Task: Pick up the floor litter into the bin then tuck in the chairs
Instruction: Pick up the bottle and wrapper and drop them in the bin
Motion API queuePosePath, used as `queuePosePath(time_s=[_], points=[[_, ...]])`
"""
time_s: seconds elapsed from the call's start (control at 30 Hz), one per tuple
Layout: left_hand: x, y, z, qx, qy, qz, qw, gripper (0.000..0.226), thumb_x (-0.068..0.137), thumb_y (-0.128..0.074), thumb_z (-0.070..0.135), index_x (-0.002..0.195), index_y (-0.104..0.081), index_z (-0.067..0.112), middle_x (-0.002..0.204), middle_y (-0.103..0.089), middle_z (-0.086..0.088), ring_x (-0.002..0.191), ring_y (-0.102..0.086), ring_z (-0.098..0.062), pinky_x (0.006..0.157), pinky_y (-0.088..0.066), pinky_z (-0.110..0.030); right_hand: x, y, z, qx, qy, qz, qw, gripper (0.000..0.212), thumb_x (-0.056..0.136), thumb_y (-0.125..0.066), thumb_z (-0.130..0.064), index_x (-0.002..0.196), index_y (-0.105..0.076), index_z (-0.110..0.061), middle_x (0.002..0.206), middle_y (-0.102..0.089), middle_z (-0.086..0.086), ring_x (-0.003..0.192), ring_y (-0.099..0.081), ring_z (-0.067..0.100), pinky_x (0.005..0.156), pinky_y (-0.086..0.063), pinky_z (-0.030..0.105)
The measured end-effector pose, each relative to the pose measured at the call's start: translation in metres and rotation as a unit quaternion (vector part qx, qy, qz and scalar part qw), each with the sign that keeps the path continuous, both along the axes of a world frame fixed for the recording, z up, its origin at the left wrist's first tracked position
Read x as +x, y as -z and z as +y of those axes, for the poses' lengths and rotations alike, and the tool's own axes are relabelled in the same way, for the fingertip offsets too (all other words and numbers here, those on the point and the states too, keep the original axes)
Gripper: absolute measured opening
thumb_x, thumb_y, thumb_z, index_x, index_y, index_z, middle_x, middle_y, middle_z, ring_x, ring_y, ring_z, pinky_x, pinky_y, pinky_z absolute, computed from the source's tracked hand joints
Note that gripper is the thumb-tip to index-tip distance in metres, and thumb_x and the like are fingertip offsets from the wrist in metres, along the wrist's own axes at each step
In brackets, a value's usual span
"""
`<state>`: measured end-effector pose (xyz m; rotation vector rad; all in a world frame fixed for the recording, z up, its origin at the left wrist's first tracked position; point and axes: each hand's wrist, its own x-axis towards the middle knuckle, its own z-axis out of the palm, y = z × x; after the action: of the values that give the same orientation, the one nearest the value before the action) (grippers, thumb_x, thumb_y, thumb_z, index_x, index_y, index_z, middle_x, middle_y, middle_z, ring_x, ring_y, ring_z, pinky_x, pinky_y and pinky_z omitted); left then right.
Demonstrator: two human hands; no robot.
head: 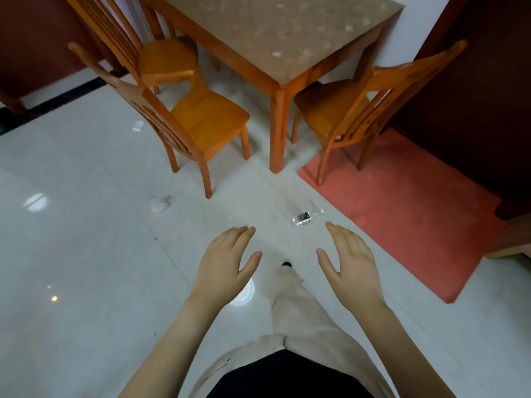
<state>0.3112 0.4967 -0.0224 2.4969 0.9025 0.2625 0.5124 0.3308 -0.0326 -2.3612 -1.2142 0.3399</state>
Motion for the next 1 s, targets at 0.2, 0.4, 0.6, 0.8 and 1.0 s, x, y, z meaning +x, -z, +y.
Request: queuePosePath(time_s=[0.2, 0.4, 0.6, 0.8, 1.0], points=[[0.104, -0.019, 0.082, 0.033, 0.013, 0.001, 0.999, 0.053, 0.096, -0.038, 0.048, 0.135, -0.052, 0.016, 0.134, -0.055, 0.001, 0.125, -0.048, -0.017, 0.102, -0.040, -0.033, 0.096, -0.010, 0.079, 0.013, -0.022, -0.019, 0.999, 0.059, 0.095, -0.037, -0.050, 0.145, -0.043, -0.019, 0.134, -0.056, 0.002, 0.126, -0.049, 0.024, 0.106, -0.039, 0.042], [0.174, -0.022, 0.143, 0.044, 0.035, 0.018, 0.998, 0.053, 0.096, -0.038, 0.048, 0.135, -0.052, 0.015, 0.132, -0.056, -0.002, 0.124, -0.049, -0.020, 0.100, -0.039, -0.033, 0.154, -0.014, 0.137, 0.021, -0.009, -0.010, 1.000, 0.060, 0.095, -0.036, -0.050, 0.142, -0.047, -0.014, 0.134, -0.057, 0.005, 0.126, -0.050, 0.026, 0.107, -0.039, 0.042], [0.211, 0.004, 0.180, 0.026, 0.071, 0.038, 0.996, 0.052, 0.096, -0.038, 0.046, 0.133, -0.054, 0.012, 0.132, -0.057, -0.004, 0.124, -0.049, -0.024, 0.102, -0.037, -0.034, 0.185, 0.011, 0.172, 0.019, -0.002, -0.009, 1.000, 0.053, 0.096, -0.043, -0.042, 0.139, -0.049, -0.012, 0.124, -0.059, 0.007, 0.116, -0.055, 0.026, 0.101, -0.043, 0.040], [0.251, 0.073, 0.226, 0.025, 0.095, 0.041, 0.994, 0.047, 0.096, -0.047, 0.036, 0.131, -0.055, 0.008, 0.135, -0.056, -0.010, 0.124, -0.049, -0.029, 0.106, -0.036, -0.039, 0.220, 0.079, 0.201, 0.026, 0.056, -0.029, 0.998, 0.045, 0.095, -0.052, -0.030, 0.131, -0.054, -0.004, 0.124, -0.060, 0.015, 0.113, -0.056, 0.032, 0.097, -0.045, 0.044], [0.298, 0.264, 0.278, 0.005, 0.126, 0.075, 0.989, 0.048, 0.095, -0.049, 0.033, 0.133, -0.053, 0.005, 0.136, -0.055, -0.012, 0.125, -0.050, -0.031, 0.106, -0.038, -0.043, 0.248, 0.272, 0.231, -0.048, 0.137, 0.023, 0.989, 0.051, 0.093, -0.054, -0.033, 0.135, -0.050, -0.006, 0.129, -0.057, 0.015, 0.116, -0.054, 0.032, 0.094, -0.048, 0.050]])
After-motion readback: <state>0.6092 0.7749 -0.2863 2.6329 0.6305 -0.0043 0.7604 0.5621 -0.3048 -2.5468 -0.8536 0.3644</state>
